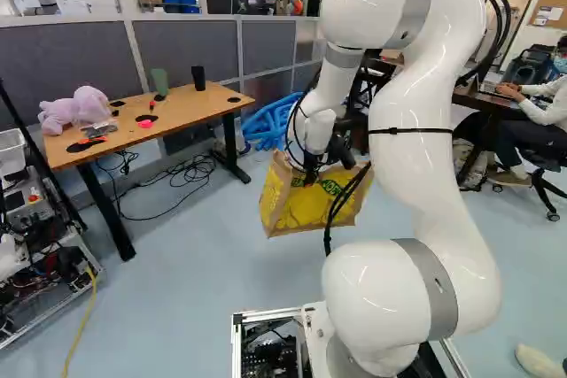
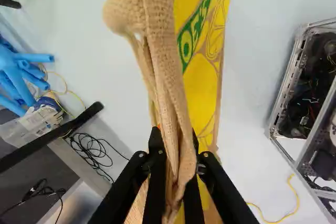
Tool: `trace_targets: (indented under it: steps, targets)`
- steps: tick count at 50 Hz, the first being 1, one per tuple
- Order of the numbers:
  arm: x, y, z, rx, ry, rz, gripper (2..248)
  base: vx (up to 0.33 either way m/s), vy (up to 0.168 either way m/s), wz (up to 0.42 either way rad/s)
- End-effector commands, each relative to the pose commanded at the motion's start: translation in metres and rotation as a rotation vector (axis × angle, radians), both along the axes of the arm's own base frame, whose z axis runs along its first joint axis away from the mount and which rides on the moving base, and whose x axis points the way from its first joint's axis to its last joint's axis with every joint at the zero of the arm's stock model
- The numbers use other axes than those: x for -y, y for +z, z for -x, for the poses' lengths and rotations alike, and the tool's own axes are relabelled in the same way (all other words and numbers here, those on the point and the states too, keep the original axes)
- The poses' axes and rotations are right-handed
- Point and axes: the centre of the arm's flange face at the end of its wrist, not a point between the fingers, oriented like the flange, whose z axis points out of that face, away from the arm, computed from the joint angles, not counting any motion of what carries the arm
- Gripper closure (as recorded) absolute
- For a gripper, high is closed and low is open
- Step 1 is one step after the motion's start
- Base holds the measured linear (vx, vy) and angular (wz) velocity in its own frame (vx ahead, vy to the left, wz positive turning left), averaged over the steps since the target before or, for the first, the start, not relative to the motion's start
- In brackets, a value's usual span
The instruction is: Pick up the bag on the ground and place it on the table
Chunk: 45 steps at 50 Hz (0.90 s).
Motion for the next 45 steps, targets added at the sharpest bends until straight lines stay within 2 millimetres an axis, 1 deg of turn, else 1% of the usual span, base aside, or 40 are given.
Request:
trace_targets:
  steps: [45]
  targets:
    - [0.000, 0.064, 0.016, -0.171, 0.054, 0.028, 215, 0.000, 0.000, 0.000]
